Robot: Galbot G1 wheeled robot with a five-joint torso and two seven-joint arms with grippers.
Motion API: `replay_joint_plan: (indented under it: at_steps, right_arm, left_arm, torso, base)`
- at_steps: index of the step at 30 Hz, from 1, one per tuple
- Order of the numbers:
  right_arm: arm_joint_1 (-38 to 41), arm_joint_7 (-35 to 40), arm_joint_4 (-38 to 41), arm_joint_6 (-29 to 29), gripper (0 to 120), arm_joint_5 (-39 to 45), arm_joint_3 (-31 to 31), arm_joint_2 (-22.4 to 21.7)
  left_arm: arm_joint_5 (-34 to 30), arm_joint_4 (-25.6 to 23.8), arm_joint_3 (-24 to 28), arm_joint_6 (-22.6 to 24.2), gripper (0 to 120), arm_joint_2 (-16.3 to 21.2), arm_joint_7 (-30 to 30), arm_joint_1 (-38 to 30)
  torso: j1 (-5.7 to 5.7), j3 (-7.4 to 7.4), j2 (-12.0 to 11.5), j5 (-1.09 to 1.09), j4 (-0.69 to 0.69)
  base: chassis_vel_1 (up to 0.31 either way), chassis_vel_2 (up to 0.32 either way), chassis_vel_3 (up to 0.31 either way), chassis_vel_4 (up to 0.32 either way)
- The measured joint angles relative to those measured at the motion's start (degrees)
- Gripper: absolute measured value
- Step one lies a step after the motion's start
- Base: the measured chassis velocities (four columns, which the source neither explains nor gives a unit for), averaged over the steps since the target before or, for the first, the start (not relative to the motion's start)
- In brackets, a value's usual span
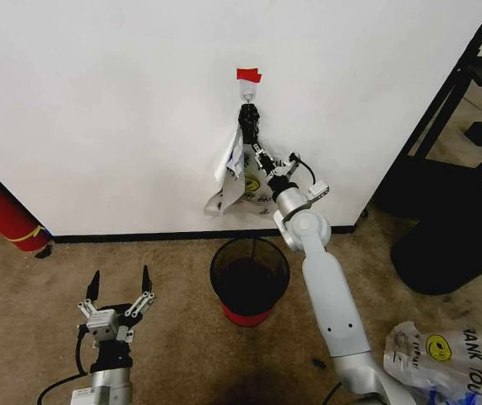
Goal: Pick up the garbage bag from the wall and place it over the trash bin.
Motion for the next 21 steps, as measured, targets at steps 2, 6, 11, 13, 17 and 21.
replay_joint_plan:
  at_steps: [2, 6, 11, 13, 17, 21]
  right_arm:
    - [0.2, 0.0, -0.3, 0.0, 0, -0.2, 0.0, 0.0]
    - [0.3, 0.1, -0.4, 0.1, 0, -0.2, 0.1, 0.0]
    - [-1.2, 0.2, 0.8, 0.1, 0, -0.4, 0.0, 0.0]
    - [-1.3, 0.2, 0.8, 0.1, 2, -0.5, 0.0, 0.0]
    - [-0.9, 0.7, 0.4, 0.1, 16, -0.8, 0.1, 0.0]
    - [-0.1, 1.0, -0.3, 0.1, 30, -0.9, 0.1, 0.0]
  left_arm:
    - [-0.1, 0.0, 0.0, 0.1, 100, 0.0, 0.0, -0.2]
    - [-0.2, -0.1, 0.1, 0.3, 100, 0.0, 0.0, -0.4]
    - [-0.2, 0.2, 0.3, 0.3, 100, 0.0, 0.0, -0.4]
    - [-0.2, 0.3, 0.4, 0.3, 100, 0.0, 0.0, -0.4]
    - [-0.2, 0.4, 0.9, 0.3, 100, 0.2, 0.0, -0.5]
    - [-0.1, 0.2, 0.8, 0.3, 100, 0.3, 0.0, -0.4]
  torso:
    - [0.0, 0.0, 0.0, 0.0, 0.0]
    - [0.0, 0.0, 0.0, 0.0, 0.0]
    - [0.0, 0.0, 0.0, 0.0, 0.0]
    - [0.0, 0.0, 0.0, 0.0, 0.0]
    - [0.0, 0.0, 0.0, 0.0, 0.0]
    - [0.0, 0.0, 0.0, 0.0, 0.0]
  base:
    - [0.0, 0.0, 0.0, 0.0]
    - [0.0, 0.0, 0.0, 0.0]
    - [0.0, 0.0, 0.0, 0.0]
    - [0.0, 0.0, 0.0, 0.0]
    - [0.0, 0.0, 0.0, 0.0]
    - [0.0, 0.0, 0.0, 0.0]
